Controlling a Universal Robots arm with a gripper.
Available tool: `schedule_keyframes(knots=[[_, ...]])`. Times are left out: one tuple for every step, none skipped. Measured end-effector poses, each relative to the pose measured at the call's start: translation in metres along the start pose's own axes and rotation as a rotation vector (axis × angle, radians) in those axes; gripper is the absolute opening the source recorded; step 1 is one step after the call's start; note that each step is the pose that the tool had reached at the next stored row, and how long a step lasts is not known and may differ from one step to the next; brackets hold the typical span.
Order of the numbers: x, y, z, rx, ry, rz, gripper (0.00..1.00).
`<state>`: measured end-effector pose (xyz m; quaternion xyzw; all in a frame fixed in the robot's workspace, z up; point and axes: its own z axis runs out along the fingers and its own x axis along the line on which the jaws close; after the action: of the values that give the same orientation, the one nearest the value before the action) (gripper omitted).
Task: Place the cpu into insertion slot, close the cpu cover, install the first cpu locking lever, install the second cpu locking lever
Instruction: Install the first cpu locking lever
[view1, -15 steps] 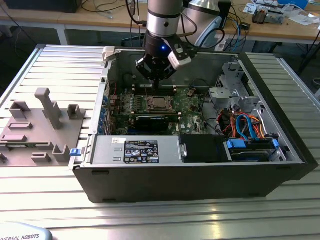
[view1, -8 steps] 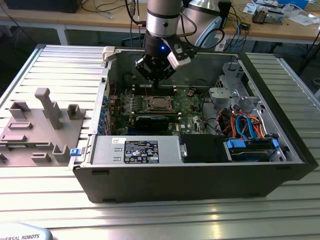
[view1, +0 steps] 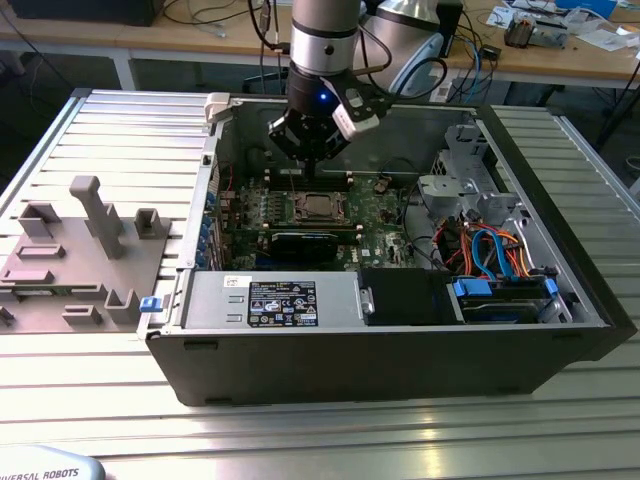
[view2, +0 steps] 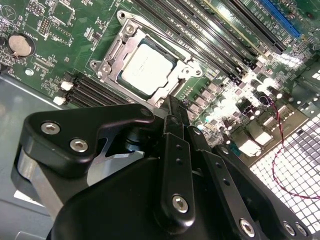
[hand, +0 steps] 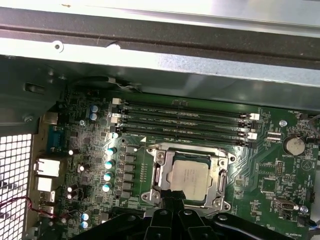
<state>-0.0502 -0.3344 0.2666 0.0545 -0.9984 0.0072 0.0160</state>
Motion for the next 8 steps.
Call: schedule_keyframes(knots=[[0.0002,0.0000,0.0002,0.0000,0.0000,0.000,0.11],[0.0003,0.0000,0.0003,0.0000,0.0000,0.000,0.11],[0.0005,0.0001,0.0004,0.0001,0.0001,0.000,0.11],[0.0007,0.0001,0.0007,0.0000,0.0000,0.000,0.11],[0.0008,0.0001,0.0008,0.0000,0.0001,0.000,0.11],[0.0009,0.0001,0.0010,0.0000,0.0001,0.000,0.11],[0.0010,0.0001,0.0012,0.0001,0.0000,0.000,0.11],[0.0011,0.0001,0.0013,0.0000,0.0001,0.000,0.11]])
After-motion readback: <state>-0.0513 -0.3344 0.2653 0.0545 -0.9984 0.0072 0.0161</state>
